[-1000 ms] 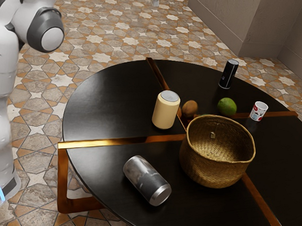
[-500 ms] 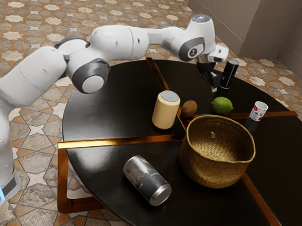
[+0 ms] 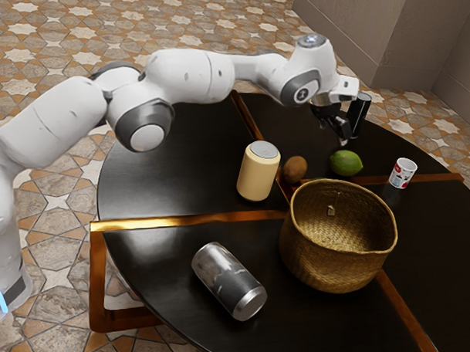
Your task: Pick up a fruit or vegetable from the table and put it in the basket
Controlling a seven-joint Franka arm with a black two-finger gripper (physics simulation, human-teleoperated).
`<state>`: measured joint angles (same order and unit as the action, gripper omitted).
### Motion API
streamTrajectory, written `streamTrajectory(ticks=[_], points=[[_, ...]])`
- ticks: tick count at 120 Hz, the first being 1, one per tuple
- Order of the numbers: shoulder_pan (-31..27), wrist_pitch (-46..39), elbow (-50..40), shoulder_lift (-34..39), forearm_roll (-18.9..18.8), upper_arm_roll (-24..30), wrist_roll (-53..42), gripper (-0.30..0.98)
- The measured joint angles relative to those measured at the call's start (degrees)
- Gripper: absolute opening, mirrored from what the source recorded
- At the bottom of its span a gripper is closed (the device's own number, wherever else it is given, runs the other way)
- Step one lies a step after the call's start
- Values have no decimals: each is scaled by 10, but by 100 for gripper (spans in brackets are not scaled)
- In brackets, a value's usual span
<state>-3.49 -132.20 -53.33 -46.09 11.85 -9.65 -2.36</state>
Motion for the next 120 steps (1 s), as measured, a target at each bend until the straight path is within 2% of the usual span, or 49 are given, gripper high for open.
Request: streamTrajectory(ticks=[37,79,120], points=[[26,-73,-5,-17,-2,2,22,69],[34,-91,-57,-22,-1,2,39,69],[29,-105,-69,-27,-2,2,46,69]])
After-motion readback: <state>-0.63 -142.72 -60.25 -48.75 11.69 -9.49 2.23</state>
